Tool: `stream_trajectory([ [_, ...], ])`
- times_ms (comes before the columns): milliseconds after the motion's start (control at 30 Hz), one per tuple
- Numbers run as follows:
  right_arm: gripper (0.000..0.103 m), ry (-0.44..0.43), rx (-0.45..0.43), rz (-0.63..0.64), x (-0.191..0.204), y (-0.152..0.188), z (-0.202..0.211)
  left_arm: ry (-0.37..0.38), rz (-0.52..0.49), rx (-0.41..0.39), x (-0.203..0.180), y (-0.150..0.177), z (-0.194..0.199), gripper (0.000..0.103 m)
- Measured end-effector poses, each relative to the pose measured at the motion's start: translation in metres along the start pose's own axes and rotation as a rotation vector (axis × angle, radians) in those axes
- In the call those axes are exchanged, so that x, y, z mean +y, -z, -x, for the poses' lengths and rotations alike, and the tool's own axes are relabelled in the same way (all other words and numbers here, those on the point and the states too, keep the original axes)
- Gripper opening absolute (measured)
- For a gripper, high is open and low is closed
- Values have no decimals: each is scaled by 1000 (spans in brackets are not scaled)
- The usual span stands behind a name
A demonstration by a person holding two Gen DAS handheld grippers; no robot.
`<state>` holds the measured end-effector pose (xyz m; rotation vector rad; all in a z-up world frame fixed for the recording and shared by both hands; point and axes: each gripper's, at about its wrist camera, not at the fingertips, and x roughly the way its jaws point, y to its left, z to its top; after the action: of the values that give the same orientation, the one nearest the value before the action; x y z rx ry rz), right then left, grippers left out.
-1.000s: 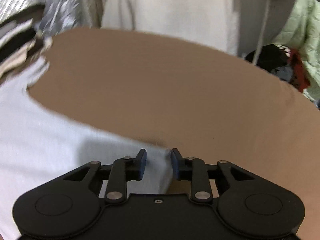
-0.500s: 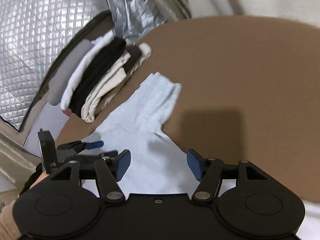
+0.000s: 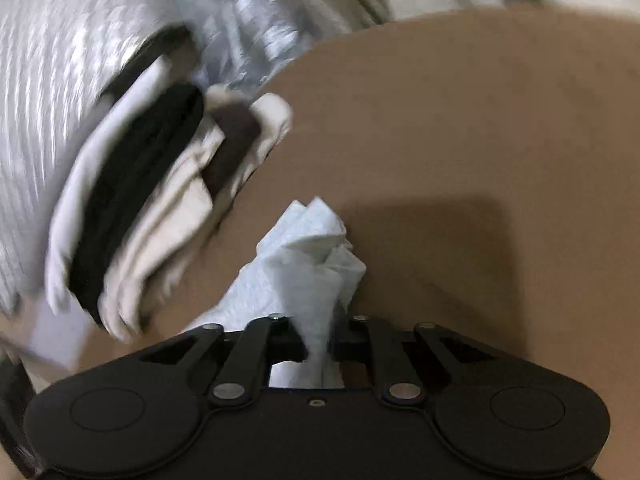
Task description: Fold clothes
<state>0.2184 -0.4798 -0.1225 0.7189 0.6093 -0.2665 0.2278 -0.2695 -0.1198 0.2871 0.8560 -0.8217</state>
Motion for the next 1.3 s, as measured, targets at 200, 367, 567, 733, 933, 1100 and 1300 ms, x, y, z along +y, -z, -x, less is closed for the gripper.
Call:
stream_trajectory([
  [200, 12, 149, -169, 460, 82, 23, 46, 28, 139, 9, 19, -12, 1, 56],
  [367, 12, 56, -272, 871, 148, 87, 91, 96, 270, -66, 44, 3, 58, 54],
  [567, 25, 17, -60, 1123, 160, 187, 90, 144, 460, -12, 78, 48, 97, 55],
  [733, 69, -98, -23, 837, 145, 185, 119, 159, 493, -16, 88, 57, 95, 56],
  [933, 71, -212, 108, 190, 88, 159, 144, 226, 525, -159, 89, 44, 82, 59],
  [1100, 87, -253, 116, -154, 35, 158, 138, 247, 355, -151, 64, 26, 45, 67],
  [1300, 88, -247, 84, -311, 14, 154, 108, 438, 309, 35, 43, 24, 19, 11],
])
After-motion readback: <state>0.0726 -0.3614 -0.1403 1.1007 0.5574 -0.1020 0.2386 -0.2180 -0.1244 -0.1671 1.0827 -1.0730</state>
